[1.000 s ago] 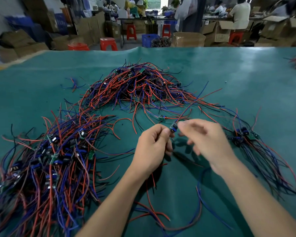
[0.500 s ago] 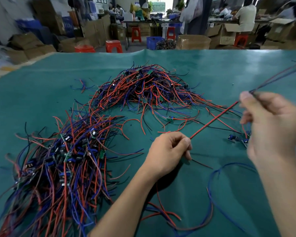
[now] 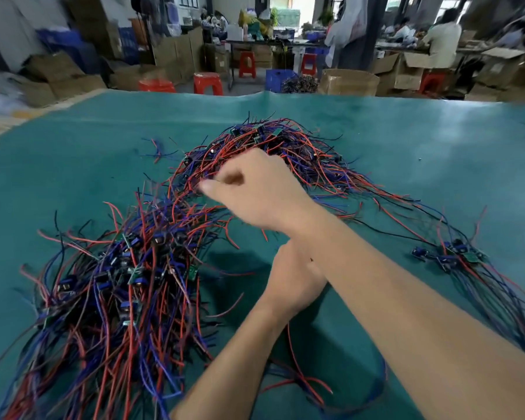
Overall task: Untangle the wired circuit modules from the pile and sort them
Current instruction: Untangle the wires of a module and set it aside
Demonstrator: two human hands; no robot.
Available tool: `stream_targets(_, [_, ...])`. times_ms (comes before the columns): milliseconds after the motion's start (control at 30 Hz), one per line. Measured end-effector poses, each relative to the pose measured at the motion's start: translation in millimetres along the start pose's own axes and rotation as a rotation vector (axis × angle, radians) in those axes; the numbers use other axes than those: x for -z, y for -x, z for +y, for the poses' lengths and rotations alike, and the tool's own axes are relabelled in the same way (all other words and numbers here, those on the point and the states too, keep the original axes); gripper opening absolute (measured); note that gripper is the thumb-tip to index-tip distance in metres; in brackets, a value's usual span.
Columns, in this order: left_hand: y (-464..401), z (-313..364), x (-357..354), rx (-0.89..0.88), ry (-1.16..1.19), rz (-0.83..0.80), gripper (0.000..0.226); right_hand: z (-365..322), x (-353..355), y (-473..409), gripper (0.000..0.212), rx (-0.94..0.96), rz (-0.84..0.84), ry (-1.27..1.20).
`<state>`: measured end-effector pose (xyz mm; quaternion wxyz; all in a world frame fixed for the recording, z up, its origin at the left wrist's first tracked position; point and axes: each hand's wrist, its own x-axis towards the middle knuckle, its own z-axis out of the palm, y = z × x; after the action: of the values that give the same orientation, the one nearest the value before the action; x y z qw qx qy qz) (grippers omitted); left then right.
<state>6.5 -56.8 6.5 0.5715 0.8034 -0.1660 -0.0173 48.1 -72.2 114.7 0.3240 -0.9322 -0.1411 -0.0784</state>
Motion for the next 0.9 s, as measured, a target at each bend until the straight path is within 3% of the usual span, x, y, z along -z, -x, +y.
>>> stream_targets(67, [-4, 2, -3, -0.007, 0.049, 0.004, 0.018, 37, 2, -8, 0.012, -0.115, 0.024, 0.190])
stream_targets(167, [-10, -2, -7, 0.023, 0.064, 0.017, 0.019, 91, 9, -3, 0.028, -0.337, -0.031, 0.360])
stream_targets(233, [-11, -5, -8, 0.019, 0.039, 0.028, 0.020, 112, 14, 2, 0.016, -0.428, -0.036, 0.357])
stream_targets(433, [-11, -6, -7, 0.038, 0.110, 0.095, 0.016, 123, 41, 9, 0.024, -0.375, -0.011, 0.297])
stream_targets(633, [-9, -3, -7, 0.018, 0.241, 0.083, 0.014, 104, 73, 42, 0.019, -0.290, 0.394, 0.105])
stream_targets(833, [-8, 2, -4, 0.002, 0.240, 0.069, 0.034, 98, 22, 77, 0.009, -0.236, 0.404, -0.024])
stream_targets(900, [-9, 0, -4, 0.023, 0.207, 0.103, 0.036, 107, 12, 85, 0.012, -0.275, 0.402, -0.237])
